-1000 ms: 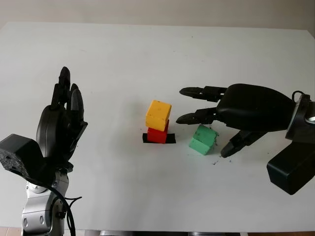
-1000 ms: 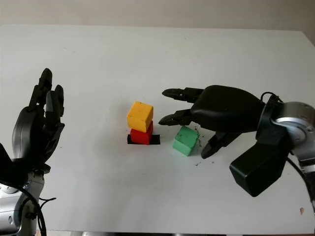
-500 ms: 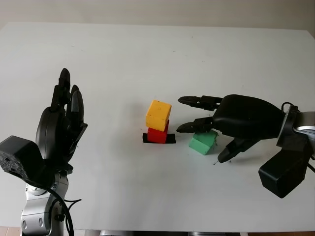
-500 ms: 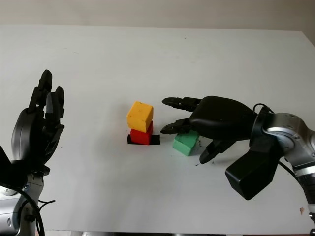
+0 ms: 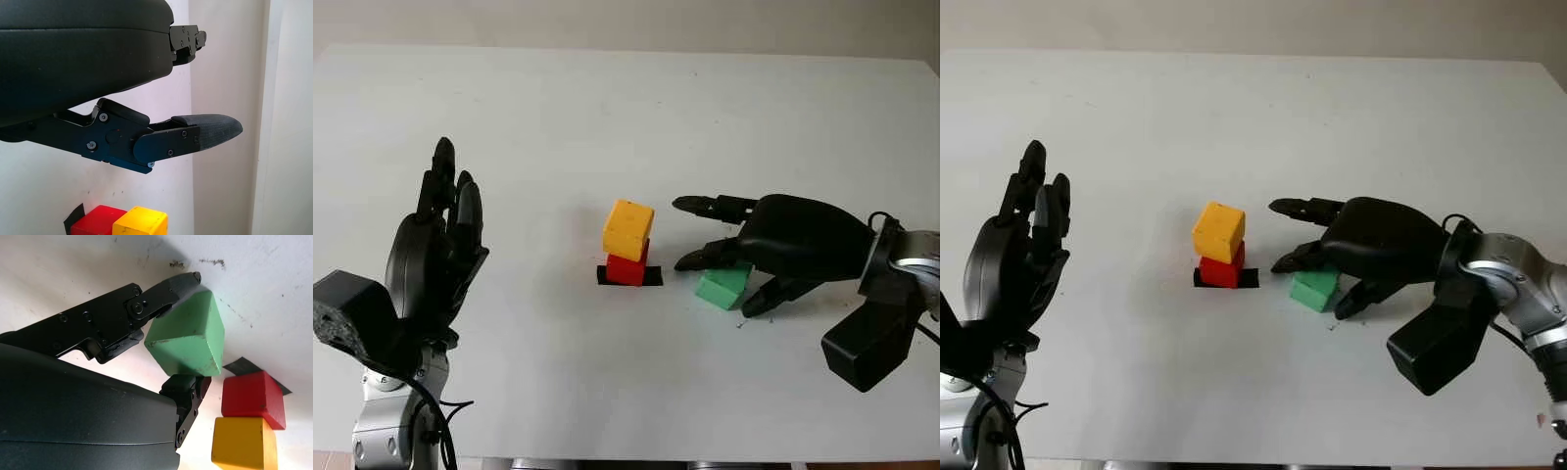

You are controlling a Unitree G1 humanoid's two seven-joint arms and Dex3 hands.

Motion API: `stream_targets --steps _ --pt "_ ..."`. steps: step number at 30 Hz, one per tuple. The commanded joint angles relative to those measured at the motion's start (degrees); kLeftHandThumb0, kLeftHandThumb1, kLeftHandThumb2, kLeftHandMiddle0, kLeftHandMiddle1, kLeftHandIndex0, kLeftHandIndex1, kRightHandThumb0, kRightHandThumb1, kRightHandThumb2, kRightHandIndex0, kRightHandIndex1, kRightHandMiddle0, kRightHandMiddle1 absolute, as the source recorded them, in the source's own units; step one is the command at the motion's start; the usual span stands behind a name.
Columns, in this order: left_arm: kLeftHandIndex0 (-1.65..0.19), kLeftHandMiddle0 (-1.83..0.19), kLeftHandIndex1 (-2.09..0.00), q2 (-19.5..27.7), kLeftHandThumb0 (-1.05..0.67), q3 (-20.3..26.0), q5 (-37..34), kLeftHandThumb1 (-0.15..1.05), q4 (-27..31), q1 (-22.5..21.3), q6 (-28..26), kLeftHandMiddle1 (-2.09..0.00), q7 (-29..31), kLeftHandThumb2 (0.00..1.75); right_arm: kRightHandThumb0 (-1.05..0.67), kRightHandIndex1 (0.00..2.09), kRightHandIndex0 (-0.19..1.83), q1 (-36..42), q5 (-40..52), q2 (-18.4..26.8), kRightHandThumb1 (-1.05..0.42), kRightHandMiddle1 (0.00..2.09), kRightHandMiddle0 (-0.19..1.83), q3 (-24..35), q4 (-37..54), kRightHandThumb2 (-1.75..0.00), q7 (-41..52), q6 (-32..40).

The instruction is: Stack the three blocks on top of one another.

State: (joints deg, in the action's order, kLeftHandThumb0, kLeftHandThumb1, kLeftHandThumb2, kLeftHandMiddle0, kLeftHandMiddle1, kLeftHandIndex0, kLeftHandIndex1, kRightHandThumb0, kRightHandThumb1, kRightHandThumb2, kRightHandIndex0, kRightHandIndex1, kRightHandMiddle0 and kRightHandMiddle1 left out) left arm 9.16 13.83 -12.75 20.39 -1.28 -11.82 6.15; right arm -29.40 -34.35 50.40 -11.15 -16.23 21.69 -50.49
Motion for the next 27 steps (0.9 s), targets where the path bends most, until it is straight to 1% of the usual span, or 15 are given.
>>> stream_targets --steps 1,3,4,5,6,7,8,9,10,14,18,21,27 --pt "0.12 0.12 -0.05 0.62 -0.71 -0.09 0.3 1.05 0.79 0.67 0.09 -0.05 0.08 0.57 -0.48 0.08 0.08 -0.74 0.12 -0.3 -0.9 0.21 0.7 -0.1 -0.84 -0.07 -1.07 -0.76" --pt "0.13 0.13 -0.05 0.66 -0.71 -0.16 0.44 1.05 0.66 0.75 0.28 -0.05 0.14 0.56 -0.45 0.08 0.1 -0.98 0.33 -0.35 -0.92 0.25 0.75 -0.12 -1.27 -0.07 -1.62 -0.96" --pt "0.13 0.13 -0.04 0.67 -0.7 -0.18 0.49 1.05 0.56 0.79 0.39 -0.05 0.17 0.56 -0.43 0.07 0.11 -1.14 0.2 -0.23 -0.93 0.29 0.75 -0.11 -1.29 -0.06 -1.77 -0.93" --pt "0.13 0.13 -0.04 0.71 -0.7 -0.24 0.65 1.05 0.48 0.83 0.46 -0.05 0.17 0.56 -0.42 0.07 0.11 -1.49 -0.18 -0.1 -0.95 0.39 0.72 0.03 -1.32 -0.06 -2.26 -1.08" --pt "0.13 0.13 -0.04 0.79 -0.7 -0.27 0.81 1.05 0.27 0.86 0.74 -0.05 0.27 0.56 -0.41 0.07 0.16 -1.87 -0.55 0.02 -0.95 0.67 0.67 0.15 -1.43 -0.06 -2.75 -1.29" --pt "0.13 0.13 -0.04 0.84 -0.7 -0.31 0.94 1.05 0.13 0.87 0.93 -0.05 0.34 0.56 -0.4 0.06 0.18 -2.14 -0.83 0.12 -0.95 0.86 0.61 0.21 -1.55 -0.05 -3.16 -1.47" --pt "0.14 0.14 -0.04 0.82 -0.7 -0.36 1.12 1.05 0.24 0.89 0.77 -0.05 0.18 0.56 -0.39 0.06 0.19 -2.61 -1.16 0.31 -0.95 0.96 0.58 0.22 -1.7 -0.05 -3.48 -1.79" --pt "0.13 0.14 -0.04 0.87 -0.7 -0.42 1.26 1.05 0.34 0.89 0.62 -0.05 0.11 0.56 -0.38 0.06 0.2 -3.08 -1.29 0.51 -0.94 1.11 0.55 0.17 -1.79 -0.05 -3.48 -1.93" --pt "0.13 0.14 -0.05 0.91 -0.7 -0.45 1.27 1.05 0.43 0.91 0.49 -0.05 0.12 0.57 -0.37 0.06 0.21 -3.56 -1.13 0.7 -0.94 1.16 0.53 0.13 -1.88 -0.05 -3.22 -2.01" --pt "0.13 0.14 -0.05 0.95 -0.68 -0.65 1.41 1.05 0.42 0.98 0.49 -0.05 0.08 0.57 -0.35 0.07 0.25 -5.04 -0.01 0.97 -0.94 1.23 0.51 0.53 -2.76 -0.05 -3.2 -2.52" --pt "0.13 0.14 -0.05 0.84 -0.68 -0.87 1.51 1.05 0.35 1.05 0.12 -0.05 0.0 0.58 -0.36 0.08 0.28 -6.12 3.9 0.69 -0.93 1.24 0.52 0.69 -3.81 -0.05 -1.4 -1.78" --pt "0.13 0.14 -0.05 0.75 -0.69 -1.02 1.58 1.05 0.41 1.07 -0.24 -0.05 -0.09 0.57 -0.38 0.08 0.29 -6.95 6.25 0.85 -0.93 1.21 0.51 0.65 -4.14 -0.05 0.42 -1.28" --pt "0.13 0.15 -0.05 0.72 -0.69 -1.13 1.6 1.05 0.53 1.08 -0.63 -0.05 -0.2 0.58 -0.39 0.08 0.31 -8.19 10.72 0.88 -0.92 1.14 0.52 1.37 -2.39 -0.05 5.43 3.19"
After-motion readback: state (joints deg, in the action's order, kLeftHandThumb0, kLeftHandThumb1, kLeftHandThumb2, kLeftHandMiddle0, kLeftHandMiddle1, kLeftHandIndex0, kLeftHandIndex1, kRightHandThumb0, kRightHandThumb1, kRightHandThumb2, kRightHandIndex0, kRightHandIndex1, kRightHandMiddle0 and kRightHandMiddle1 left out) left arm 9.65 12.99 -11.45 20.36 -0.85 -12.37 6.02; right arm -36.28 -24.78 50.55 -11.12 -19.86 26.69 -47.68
